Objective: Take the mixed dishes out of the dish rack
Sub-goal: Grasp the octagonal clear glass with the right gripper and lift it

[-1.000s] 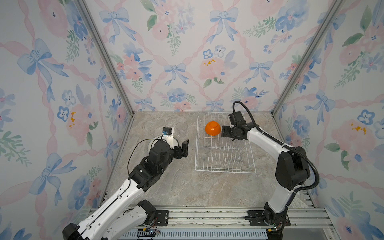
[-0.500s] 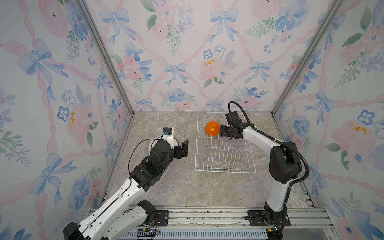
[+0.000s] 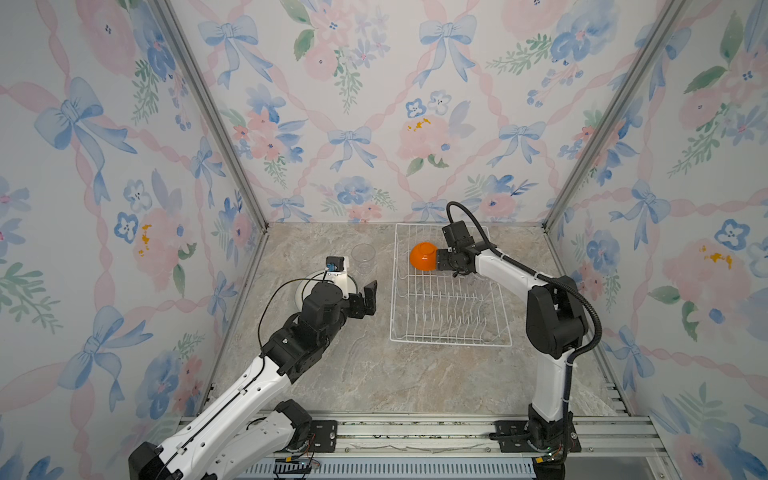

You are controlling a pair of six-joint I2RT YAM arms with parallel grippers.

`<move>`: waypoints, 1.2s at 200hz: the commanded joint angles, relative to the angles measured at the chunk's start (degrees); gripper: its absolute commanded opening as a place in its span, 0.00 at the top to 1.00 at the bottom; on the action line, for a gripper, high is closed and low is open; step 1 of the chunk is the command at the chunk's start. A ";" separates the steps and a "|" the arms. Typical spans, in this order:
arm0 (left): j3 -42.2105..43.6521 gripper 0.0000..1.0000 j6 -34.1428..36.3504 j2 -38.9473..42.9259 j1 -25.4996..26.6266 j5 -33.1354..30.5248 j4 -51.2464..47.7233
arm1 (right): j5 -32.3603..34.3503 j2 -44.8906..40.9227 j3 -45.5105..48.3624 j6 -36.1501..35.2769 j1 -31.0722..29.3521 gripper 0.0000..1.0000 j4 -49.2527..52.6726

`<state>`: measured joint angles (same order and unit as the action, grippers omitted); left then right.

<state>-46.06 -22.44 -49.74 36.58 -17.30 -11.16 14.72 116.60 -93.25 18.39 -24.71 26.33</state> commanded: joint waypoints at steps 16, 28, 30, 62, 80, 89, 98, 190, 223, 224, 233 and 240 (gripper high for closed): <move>0.44 0.02 -1.55 0.03 0.08 0.86 0.94 | 2.28 1.29 -2.15 -1.70 -0.97 0.34 -0.33; 0.54 0.02 -1.56 0.07 0.08 0.83 0.80 | 2.67 1.06 -1.94 -1.78 -1.05 0.38 -0.56; 0.58 0.02 -1.56 0.01 0.05 0.83 0.81 | 2.68 0.95 -1.93 -1.78 -1.07 0.38 -0.53; 0.71 0.02 -1.60 -0.04 0.09 0.97 0.92 | 2.52 -0.87 -0.39 -1.10 -1.14 0.45 -1.41; 0.71 0.02 -1.77 -0.35 0.07 0.81 0.93 | 2.14 -2.43 1.06 -0.34 -1.16 0.47 -2.20; 0.73 0.02 -1.91 -0.66 0.08 0.90 0.90 | 1.73 -3.22 1.93 -0.04 -1.13 0.48 -2.50; 0.75 0.02 -2.07 -1.03 0.07 1.04 0.91 | 1.37 -4.07 2.73 0.43 -1.19 0.48 -2.84; 1.68 0.02 -3.71 -1.66 0.09 4.63 1.13 | -3.15 -11.88 9.73 6.05 -1.30 0.48 -4.66; 2.27 0.02 -4.39 -2.08 0.11 6.16 2.04 | -6.02 -15.93 11.75 8.43 -1.48 0.49 -5.61; 2.28 0.02 -4.42 -2.10 0.09 6.19 2.12 | -6.11 -16.08 11.81 8.47 -1.48 0.49 -5.60; 2.38 0.02 -4.66 -2.30 0.10 6.82 2.50 | -6.62 -17.39 12.15 9.38 -1.58 0.49 -5.34; 2.51 0.02 -4.85 -2.46 0.10 7.26 2.92 | -6.93 -18.47 12.52 9.84 -1.71 0.49 -5.25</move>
<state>-44.71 -25.93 -51.57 36.58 -12.32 -10.33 9.96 103.28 -81.76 25.21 -25.45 22.85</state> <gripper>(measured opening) 0.979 0.683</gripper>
